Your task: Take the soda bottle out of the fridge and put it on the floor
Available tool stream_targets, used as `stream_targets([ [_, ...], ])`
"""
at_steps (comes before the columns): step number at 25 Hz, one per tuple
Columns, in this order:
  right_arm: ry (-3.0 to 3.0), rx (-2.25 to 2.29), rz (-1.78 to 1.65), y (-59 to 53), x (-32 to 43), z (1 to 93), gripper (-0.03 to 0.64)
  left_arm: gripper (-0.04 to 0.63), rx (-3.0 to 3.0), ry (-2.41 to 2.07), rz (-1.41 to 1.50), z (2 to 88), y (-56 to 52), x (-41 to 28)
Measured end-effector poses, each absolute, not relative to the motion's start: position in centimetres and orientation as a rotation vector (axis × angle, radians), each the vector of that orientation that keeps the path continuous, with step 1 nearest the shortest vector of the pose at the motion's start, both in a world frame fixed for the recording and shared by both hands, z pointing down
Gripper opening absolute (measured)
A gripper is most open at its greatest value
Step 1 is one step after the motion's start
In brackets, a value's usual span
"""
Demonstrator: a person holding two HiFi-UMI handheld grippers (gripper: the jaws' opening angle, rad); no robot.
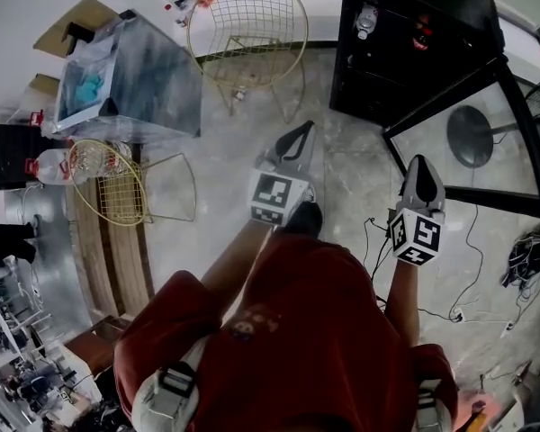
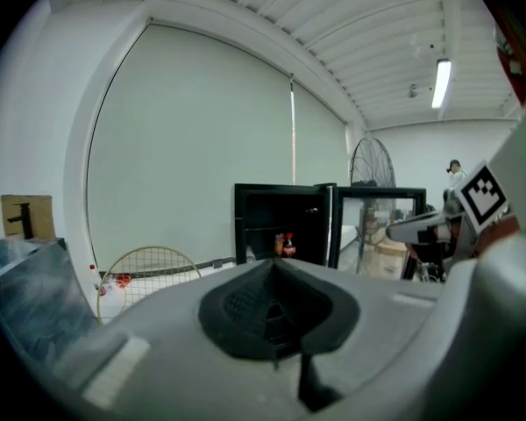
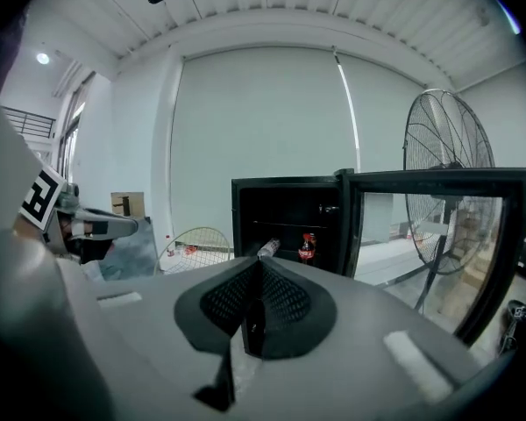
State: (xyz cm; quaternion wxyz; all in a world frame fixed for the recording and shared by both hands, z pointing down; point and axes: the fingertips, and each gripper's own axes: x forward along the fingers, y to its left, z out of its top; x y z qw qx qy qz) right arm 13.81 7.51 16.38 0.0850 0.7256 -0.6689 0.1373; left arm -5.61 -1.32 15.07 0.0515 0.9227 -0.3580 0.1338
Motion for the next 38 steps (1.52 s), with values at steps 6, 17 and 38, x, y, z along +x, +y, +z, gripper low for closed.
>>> stream_targets([
  [6, -1.972, 2.162, 0.423, 1.9, 12.2, 16.5, 0.002, 0.000, 2.797, -1.095, 0.407, 15.1, -7.7, -7.7],
  [17, -1.941, 2.190, 0.392, -5.3, 10.2, 16.2, 0.002, 0.000, 2.824, -1.045, 0.382, 15.8, -15.4, -8.8],
  [38, -2.123, 2.065, 0.432, -9.1, 24.0, 18.0, 0.002, 0.000, 2.689, -1.281, 0.401, 16.7, -15.5, 3.0],
])
